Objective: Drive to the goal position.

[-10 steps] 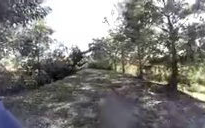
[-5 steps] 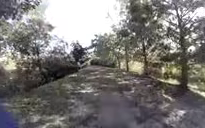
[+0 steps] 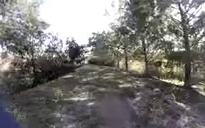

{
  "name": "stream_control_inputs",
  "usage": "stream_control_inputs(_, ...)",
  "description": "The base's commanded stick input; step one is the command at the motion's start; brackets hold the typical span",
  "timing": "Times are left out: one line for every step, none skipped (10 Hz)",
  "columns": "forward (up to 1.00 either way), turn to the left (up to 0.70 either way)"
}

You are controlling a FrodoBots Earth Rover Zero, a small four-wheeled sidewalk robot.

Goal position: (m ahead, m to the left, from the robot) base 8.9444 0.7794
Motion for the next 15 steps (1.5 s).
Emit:
stream_control_inputs(0.70,0.00)
stream_control_inputs(0.70,0.00)
stream_control_inputs(0.70,0.00)
stream_control_inputs(0.70,0.00)
stream_control_inputs(0.70,0.00)
stream_control_inputs(0.70,0.00)
stream_control_inputs(0.70,0.00)
stream_control_inputs(0.70,0.00)
stream_control_inputs(0.70,0.00)
stream_control_inputs(0.70,0.00)
stream_control_inputs(0.70,0.00)
stream_control_inputs(0.70,0.00)
stream_control_inputs(0.70,0.00)
stream_control_inputs(0.70,0.00)
stream_control_inputs(0.70,0.00)
